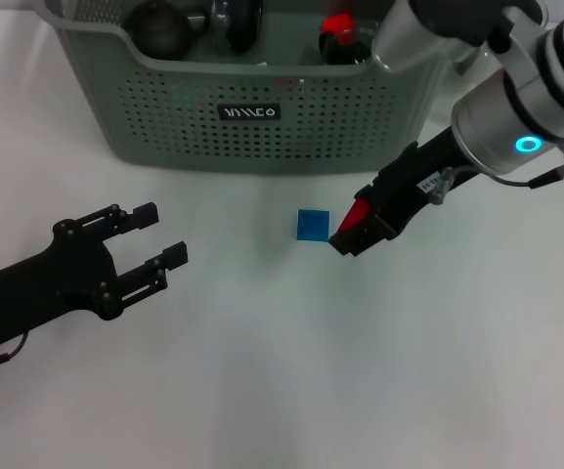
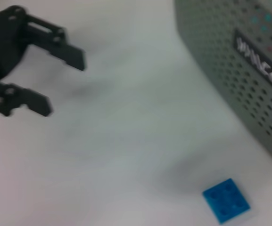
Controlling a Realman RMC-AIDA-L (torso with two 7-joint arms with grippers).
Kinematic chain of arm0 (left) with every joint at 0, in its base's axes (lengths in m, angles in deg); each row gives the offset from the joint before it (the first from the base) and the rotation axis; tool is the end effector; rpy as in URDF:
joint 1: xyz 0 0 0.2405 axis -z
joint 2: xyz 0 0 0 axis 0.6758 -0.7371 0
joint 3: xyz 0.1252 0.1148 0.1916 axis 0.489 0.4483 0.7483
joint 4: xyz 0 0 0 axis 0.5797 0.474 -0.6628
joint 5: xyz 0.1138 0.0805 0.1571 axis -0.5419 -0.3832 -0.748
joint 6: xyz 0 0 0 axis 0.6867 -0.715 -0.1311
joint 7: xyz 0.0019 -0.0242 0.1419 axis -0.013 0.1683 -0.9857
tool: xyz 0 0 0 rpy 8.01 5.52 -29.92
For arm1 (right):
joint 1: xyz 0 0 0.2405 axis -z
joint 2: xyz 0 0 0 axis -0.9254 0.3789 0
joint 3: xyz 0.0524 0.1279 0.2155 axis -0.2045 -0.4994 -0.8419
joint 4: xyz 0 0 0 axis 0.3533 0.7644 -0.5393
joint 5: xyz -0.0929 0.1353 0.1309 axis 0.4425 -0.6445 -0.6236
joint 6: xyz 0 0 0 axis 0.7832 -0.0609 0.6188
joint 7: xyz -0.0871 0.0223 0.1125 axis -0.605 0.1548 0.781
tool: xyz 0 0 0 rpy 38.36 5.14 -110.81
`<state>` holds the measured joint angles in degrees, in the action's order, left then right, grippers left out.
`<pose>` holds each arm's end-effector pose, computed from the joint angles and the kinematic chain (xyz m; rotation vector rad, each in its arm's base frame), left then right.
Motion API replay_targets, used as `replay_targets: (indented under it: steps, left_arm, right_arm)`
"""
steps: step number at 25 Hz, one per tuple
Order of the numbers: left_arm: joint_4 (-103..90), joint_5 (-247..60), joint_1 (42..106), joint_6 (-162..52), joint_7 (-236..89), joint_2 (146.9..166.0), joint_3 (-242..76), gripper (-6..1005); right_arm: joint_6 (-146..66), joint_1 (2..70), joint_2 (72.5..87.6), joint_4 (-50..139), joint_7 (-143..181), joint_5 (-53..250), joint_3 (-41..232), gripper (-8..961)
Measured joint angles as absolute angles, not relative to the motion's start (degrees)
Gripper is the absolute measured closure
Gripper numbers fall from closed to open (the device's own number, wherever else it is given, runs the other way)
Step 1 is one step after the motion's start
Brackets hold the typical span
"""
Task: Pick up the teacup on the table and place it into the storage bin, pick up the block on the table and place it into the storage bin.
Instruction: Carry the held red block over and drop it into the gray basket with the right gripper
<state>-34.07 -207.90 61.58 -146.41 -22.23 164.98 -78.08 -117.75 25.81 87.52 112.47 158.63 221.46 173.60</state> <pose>-0.3246 0.2348 -0.0139 -2.4398 -0.5587 -0.8873 0.1213 0.3522 -0.0461 -2.8732 0.6984 -0.3877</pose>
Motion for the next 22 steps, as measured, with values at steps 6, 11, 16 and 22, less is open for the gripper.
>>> replay_targets:
  steps: [6, 11, 16, 22]
  left_arm:
    - [-34.07, -207.89, 61.58, -146.71, -22.24, 165.01, -78.08, 363]
    - [-34.07, -207.89, 61.58, -146.52, -22.24, 165.03, -78.12, 363]
    - [-34.07, -207.90, 61.73, -146.42, -22.23, 165.13, -78.17, 362]
    - [-34.07, -207.90, 61.90, -146.39, -22.24, 165.22, -77.88, 362]
  right_arm:
    - [-124.98, 25.96, 87.57, 119.19, 158.77, 215.12, 162.80, 245]
    - [-124.21, 25.17, 87.51, 124.60, 159.43, 209.18, 153.20, 245]
    - [-112.45, 22.17, 87.58, 122.19, 158.99, 206.69, 152.80, 246]
    - [-95.03, 12.88, 87.59, 106.91, 159.85, 214.08, 159.15, 245]
